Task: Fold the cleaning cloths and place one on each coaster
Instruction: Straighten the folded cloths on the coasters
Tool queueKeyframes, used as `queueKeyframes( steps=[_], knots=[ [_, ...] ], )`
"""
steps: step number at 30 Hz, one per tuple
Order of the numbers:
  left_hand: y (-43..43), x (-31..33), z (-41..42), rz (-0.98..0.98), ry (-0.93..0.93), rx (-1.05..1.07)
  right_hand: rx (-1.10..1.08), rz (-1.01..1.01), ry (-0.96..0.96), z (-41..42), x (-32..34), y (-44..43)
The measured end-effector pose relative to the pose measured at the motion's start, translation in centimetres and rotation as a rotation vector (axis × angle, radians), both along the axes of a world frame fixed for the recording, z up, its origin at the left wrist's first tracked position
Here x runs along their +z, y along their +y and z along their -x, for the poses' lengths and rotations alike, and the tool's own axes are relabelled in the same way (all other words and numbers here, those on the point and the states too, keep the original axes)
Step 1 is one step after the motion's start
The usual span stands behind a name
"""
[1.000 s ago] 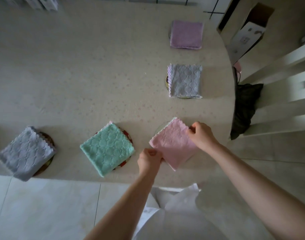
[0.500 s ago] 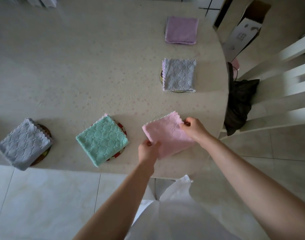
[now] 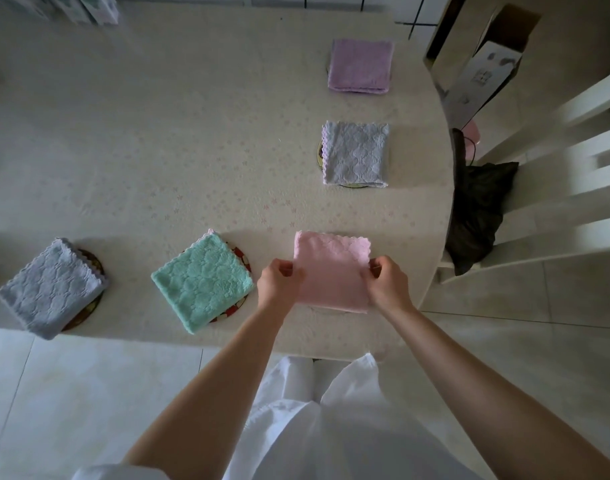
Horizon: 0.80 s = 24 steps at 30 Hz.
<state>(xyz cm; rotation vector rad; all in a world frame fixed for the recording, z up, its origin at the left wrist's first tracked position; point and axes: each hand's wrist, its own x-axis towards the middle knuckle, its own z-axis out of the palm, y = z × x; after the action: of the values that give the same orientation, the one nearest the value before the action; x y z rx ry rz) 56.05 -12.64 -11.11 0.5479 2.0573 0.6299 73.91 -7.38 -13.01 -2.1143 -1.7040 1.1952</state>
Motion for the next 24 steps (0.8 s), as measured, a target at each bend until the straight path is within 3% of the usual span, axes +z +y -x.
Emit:
queueKeyframes(
  steps=[5, 9, 20, 24],
  knots=[
    [-2.2, -0.2, 1.0, 0.004, 0.136, -0.043, 0.184, -0.227, -0.238, -0.4, 1.0, 0.2],
    [-4.3, 0.7, 3.2, -0.041, 0.197, 0.008, 0.345, -0.362, -0.211, 1.7, 2.7, 0.2],
    [-10.8, 0.4, 14.6, -0.056, 0.312, 0.236, 0.471, -0.18, 0.033, 16.2, 2.3, -4.5],
    [-11.7, -0.5, 17.3, 0.028, 0.116, 0.258, 0.401, -0.115, -0.07, 20.9, 1.2, -5.6]
  ],
)
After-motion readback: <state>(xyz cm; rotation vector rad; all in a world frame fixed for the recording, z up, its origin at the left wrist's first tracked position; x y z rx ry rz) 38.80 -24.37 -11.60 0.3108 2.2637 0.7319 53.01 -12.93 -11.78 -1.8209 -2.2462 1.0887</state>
